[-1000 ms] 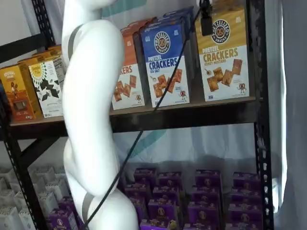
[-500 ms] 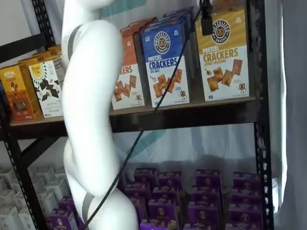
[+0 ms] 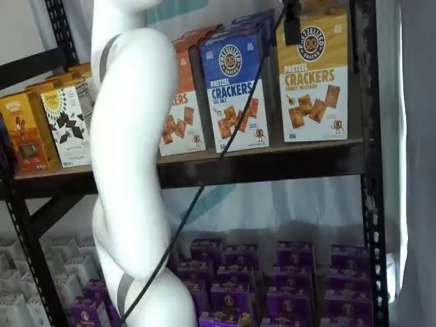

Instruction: Retrieve the yellow and white box located on the top shelf, the sixth one from the left

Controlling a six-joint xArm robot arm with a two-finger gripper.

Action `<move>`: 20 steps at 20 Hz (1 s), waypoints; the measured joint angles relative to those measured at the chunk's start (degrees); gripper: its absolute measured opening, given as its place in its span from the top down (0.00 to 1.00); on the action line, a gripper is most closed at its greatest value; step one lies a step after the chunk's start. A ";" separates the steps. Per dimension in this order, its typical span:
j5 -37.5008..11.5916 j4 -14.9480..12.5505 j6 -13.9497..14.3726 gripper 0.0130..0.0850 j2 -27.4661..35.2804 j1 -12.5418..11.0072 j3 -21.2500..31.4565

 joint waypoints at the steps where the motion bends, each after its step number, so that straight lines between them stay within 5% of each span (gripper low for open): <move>1: 0.18 0.04 -0.12 0.28 -0.07 -0.16 -0.06; 20: 2.84 0.47 -1.44 0.39 0.73 -1.95 -2.62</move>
